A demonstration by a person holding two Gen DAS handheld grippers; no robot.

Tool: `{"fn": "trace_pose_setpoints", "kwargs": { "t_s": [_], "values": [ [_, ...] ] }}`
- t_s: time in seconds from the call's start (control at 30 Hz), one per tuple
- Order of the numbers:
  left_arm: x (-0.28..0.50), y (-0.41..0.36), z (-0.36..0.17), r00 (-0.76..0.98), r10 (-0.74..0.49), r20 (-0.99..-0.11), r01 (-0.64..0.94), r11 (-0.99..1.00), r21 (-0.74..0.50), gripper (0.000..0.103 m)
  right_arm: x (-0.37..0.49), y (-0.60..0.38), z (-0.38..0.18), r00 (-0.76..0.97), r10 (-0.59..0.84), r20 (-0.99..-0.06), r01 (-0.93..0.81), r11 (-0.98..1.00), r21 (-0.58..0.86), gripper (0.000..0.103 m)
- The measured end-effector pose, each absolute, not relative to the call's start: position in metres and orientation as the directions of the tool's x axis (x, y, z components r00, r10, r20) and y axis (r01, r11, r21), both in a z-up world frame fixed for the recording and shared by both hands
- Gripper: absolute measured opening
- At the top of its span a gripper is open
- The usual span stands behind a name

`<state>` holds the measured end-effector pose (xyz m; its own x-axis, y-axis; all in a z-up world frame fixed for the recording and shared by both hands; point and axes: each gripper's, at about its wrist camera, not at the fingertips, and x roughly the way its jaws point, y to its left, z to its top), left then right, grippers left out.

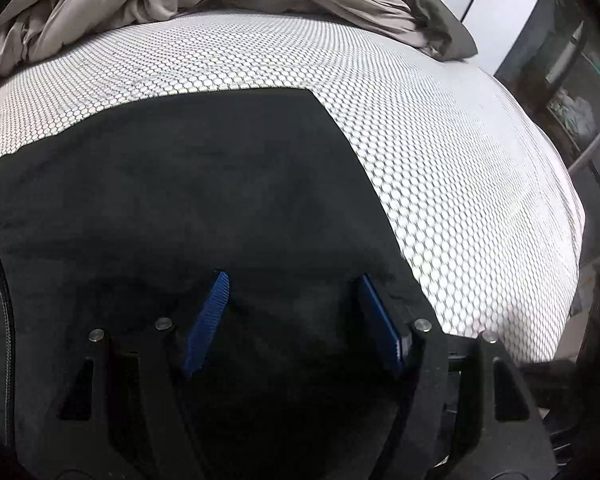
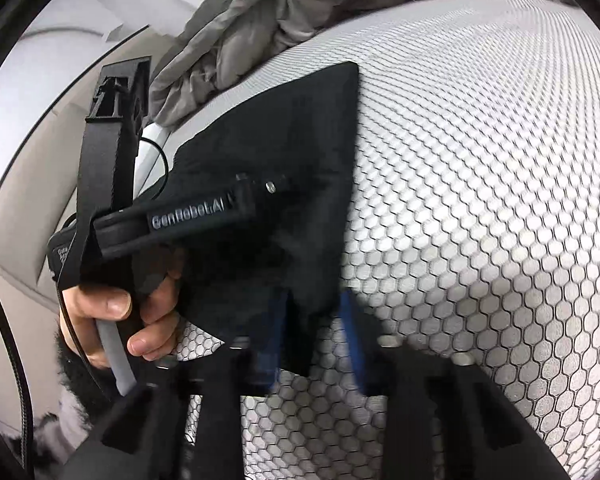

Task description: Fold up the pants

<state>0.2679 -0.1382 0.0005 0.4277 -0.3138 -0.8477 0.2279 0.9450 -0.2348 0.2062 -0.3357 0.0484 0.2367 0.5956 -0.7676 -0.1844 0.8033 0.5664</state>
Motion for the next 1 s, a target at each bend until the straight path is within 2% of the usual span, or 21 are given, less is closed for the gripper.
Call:
{"fn": "trace_pose_setpoints", "kwargs": {
  "t_s": [0.13,0.27,0.37,0.43,0.47,0.5,0.57,0.63,0.67,0.7,0.83,1.0],
  "values": [
    [0.271,-0.134,0.002,0.438,-0.318,-0.841,0.183,0.947,-0.263,0.065,0.194,-0.338,0.052,0.193,0.621,-0.759,-0.255,0.779,0.573,0.003],
    [0.275,-0.130,0.010,0.437,-0.324,-0.839,0.177,0.946,-0.273,0.065,0.181,-0.332,0.059,0.183,0.601,-0.778,-0.338,0.782,0.524,0.003],
    [0.270,-0.135,0.025,0.460,-0.353,-0.815,0.234,0.933,-0.272,0.065,0.181,-0.345,0.066,0.198,0.611,-0.766,-0.300,0.782,0.547,0.014],
    [0.262,-0.142,0.028,0.461,-0.365,-0.809,0.278,0.925,-0.259,0.065,0.184,-0.353,0.073,0.246,0.623,-0.742,-0.277,0.779,0.563,0.039],
    [0.262,-0.147,0.026,0.454,-0.363,-0.814,0.292,0.924,-0.249,0.065,0.186,-0.354,0.074,0.267,0.623,-0.735,-0.270,0.781,0.563,0.045],
    [0.265,-0.151,0.021,0.446,-0.347,-0.825,0.288,0.928,-0.235,0.065,0.190,-0.353,0.070,0.270,0.620,-0.737,-0.254,0.784,0.566,0.047],
    [0.268,-0.151,0.008,0.437,-0.314,-0.843,0.250,0.943,-0.222,0.065,0.199,-0.347,0.058,0.246,0.619,-0.746,-0.209,0.785,0.583,0.045],
    [0.268,-0.153,0.006,0.449,-0.312,-0.837,0.250,0.944,-0.217,0.065,0.206,-0.336,0.048,0.213,0.613,-0.761,-0.206,0.789,0.579,0.012],
    [0.268,-0.152,0.007,0.448,-0.313,-0.837,0.252,0.943,-0.218,0.065,0.205,-0.336,0.049,0.214,0.608,-0.765,-0.214,0.793,0.570,0.011],
    [0.267,-0.151,0.007,0.450,-0.318,-0.835,0.251,0.942,-0.224,0.065,0.202,-0.335,0.051,0.209,0.614,-0.761,-0.235,0.787,0.570,0.004],
    [0.262,-0.142,0.006,0.459,-0.320,-0.829,0.236,0.943,-0.234,0.065,0.187,-0.329,0.062,0.136,0.663,-0.736,-0.318,0.733,0.602,0.003],
    [0.261,-0.132,0.009,0.454,-0.333,-0.826,0.232,0.940,-0.252,0.065,0.175,-0.344,0.065,0.056,0.639,-0.767,-0.313,0.741,0.594,0.007]
  ]
}}
